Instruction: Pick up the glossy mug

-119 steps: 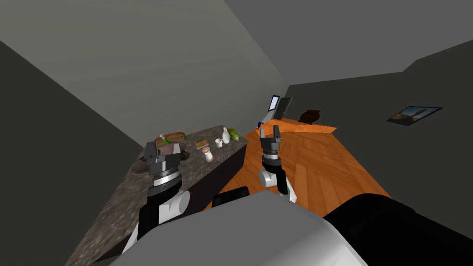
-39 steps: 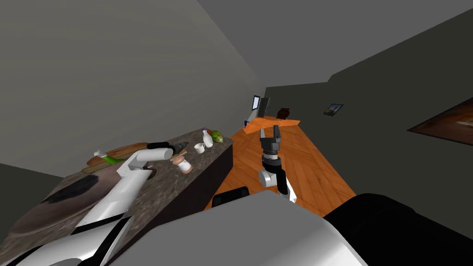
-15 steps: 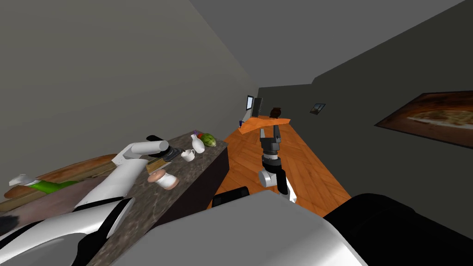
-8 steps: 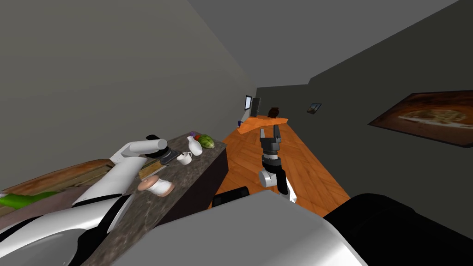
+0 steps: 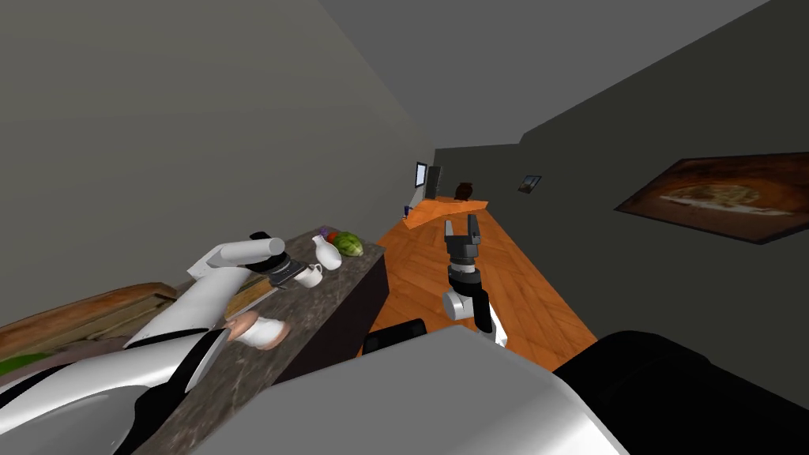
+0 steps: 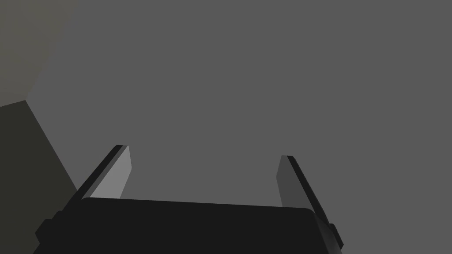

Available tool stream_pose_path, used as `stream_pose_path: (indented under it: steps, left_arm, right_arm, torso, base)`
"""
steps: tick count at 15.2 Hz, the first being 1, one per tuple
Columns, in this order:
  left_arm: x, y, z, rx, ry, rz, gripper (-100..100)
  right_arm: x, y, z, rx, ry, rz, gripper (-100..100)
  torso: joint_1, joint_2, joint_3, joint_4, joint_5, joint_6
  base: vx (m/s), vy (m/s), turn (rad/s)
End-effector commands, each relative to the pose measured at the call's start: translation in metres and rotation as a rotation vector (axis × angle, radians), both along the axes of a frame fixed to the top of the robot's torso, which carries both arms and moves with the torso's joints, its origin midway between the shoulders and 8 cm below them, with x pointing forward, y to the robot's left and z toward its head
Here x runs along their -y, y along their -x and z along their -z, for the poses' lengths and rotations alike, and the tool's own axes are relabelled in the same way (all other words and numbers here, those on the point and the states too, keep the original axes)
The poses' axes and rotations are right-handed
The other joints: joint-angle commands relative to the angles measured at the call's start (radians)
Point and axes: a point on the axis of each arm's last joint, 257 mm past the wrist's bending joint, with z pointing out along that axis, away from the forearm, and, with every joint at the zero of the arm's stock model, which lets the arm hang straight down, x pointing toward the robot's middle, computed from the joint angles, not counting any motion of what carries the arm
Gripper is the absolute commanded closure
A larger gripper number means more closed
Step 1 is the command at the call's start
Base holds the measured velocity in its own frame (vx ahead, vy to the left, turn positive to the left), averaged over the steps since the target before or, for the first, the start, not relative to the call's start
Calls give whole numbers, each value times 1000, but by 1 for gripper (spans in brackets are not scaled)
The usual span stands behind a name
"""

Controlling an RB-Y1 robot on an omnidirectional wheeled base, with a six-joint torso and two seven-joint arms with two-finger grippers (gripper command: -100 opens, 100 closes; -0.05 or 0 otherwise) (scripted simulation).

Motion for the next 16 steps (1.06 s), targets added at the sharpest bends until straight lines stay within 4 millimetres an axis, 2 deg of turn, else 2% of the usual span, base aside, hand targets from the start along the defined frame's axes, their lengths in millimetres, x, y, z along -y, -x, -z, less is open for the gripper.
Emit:
stream_pose_path:
  steps: [1,3,4,5,9,15,16]
  left_arm:
    - [-7,0,8,5,0,-26,-100]
    - [-13,1,15,6,0,-48,-100]
    - [-9,0,11,2,0,-33,-100]
    - [-10,0,12,5,0,-36,100]
    - [-10,1,12,2,0,-37,100]
    - [5,-1,-6,2,-1,18,100]
    - [1,-2,-3,4,-2,9,100]
  right_arm:
    - [0,0,0,0,0,0,0]
    - [0,0,0,0,0,0,0]
    - [0,0,0,0,0,0,0]
    - [0,0,0,0,0,0,0]
    - [0,0,0,0,0,0,0]
    - [0,0,0,0,0,0,0]
    - [0,0,0,0,0,0,0]
  torso:
    - [0,0,0,0,0,0]
    - [2,2,1,0,2,1]
    - [3,2,1,0,2,1]
    - [3,0,0,0,2,0]
    - [0,-4,-2,-1,2,1]
    - [-3,-8,-4,-1,1,2]
    - [-3,-8,-4,-1,1,2]
  base:
    - [-64,40,-240]
    - [-76,58,-158]
    - [-50,33,-63]
    - [-18,13,-4]
    - [-4,3,4]
    - [53,-39,148]
    - [24,-19,32]
